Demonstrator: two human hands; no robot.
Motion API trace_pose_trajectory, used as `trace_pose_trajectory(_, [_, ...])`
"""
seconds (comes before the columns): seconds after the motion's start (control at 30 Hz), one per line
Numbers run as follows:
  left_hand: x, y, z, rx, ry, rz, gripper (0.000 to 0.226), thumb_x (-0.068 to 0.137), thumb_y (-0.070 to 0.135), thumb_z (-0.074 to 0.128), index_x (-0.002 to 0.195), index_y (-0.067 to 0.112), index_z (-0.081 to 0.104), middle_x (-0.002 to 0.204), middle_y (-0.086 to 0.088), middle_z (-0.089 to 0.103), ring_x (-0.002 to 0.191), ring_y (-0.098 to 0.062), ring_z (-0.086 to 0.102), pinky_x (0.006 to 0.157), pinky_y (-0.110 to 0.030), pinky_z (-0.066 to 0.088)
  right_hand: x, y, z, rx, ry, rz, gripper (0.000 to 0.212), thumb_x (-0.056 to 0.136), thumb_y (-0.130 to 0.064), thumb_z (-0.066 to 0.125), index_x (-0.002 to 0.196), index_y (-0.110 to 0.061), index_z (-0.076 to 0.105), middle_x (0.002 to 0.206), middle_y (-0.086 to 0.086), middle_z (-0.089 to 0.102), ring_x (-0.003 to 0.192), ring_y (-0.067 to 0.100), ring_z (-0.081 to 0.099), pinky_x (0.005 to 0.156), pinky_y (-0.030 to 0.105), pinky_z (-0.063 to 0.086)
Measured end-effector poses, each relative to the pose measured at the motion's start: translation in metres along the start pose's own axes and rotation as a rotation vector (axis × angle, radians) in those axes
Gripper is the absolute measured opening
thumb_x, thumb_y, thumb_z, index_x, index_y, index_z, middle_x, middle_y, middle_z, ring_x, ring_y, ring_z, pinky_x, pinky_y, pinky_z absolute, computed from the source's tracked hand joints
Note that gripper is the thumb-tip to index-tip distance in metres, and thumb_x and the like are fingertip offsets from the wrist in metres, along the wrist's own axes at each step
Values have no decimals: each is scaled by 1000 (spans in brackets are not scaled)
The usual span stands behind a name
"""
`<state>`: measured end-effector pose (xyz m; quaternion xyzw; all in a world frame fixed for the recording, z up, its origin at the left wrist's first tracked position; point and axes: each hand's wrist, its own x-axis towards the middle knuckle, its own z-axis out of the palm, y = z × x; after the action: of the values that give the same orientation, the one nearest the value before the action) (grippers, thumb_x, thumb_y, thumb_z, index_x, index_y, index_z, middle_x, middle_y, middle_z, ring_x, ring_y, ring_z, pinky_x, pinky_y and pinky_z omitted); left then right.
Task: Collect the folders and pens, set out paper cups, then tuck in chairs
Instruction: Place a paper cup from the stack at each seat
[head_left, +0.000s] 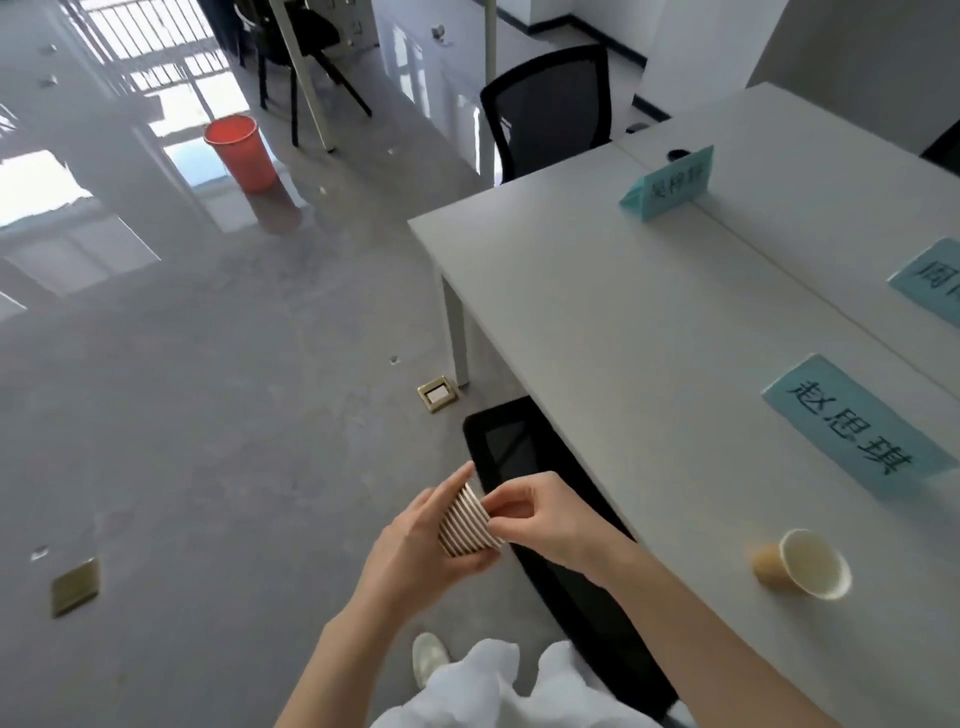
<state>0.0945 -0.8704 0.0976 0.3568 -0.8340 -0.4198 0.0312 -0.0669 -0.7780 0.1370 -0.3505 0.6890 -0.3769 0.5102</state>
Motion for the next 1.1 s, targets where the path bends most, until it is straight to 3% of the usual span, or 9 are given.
trace_pose_trajectory(0.13, [6, -41, -53, -64, 28, -36, 95, 53, 60, 76, 137, 56, 33, 108, 18, 61, 93, -5, 62, 84, -31, 53, 41, -33, 45, 27, -21, -11, 25, 79, 4, 60, 97, -8, 70, 95, 10, 74, 89, 13, 71, 84, 25, 56])
trace_pose_trajectory(0.27, [15, -80, -94, -51, 42, -71, 78, 50, 60, 80, 120, 47, 48, 95, 19, 64, 86, -5, 63, 78, -35, 55, 76, -54, 79, 6, 35, 0, 17, 77, -2, 70, 93, -7, 70, 90, 8, 74, 86, 15, 71, 83, 29, 56])
trace_pose_trajectory(0.47, [49, -114, -131, -79, 16, -101, 73, 52, 59, 79, 118, 48, 51, 97, 19, 65, 86, -5, 63, 76, -37, 56, 128, -75, 93, 37, 82, 38, 19, 77, -9, 75, 95, -6, 69, 89, 5, 72, 83, 10, 68, 80, 25, 56])
trace_pose_trajectory(0.7, [138, -133, -183, -81, 149, -204, 77, 50, 62, 76, 120, 46, 48, 88, 12, 66, 76, -10, 66, 70, -37, 57, 219, -107, 51, 157, 275, 69, 17, 81, -9, 71, 97, -12, 67, 97, 7, 72, 89, 12, 66, 72, 15, 50])
trace_pose_trajectory(0.9, [246, -123, -253, -20, 176, -211, 80, 53, 59, 81, 124, 43, 49, 91, 11, 66, 81, -14, 66, 76, -37, 56, 317, -157, -10, 251, 368, 78, 15, 84, -9, 68, 96, -18, 65, 86, -5, 68, 77, 3, 61, 59, 8, 47])
trace_pose_trajectory(1.1, [347, -110, -313, 10, 215, -188, 74, 61, 47, 86, 125, 40, 51, 95, 7, 65, 88, -18, 62, 80, -35, 52, 415, -207, -68, 223, 441, 76, 12, 87, -9, 62, 96, -17, 66, 89, -3, 67, 85, 10, 61, 83, 27, 48])
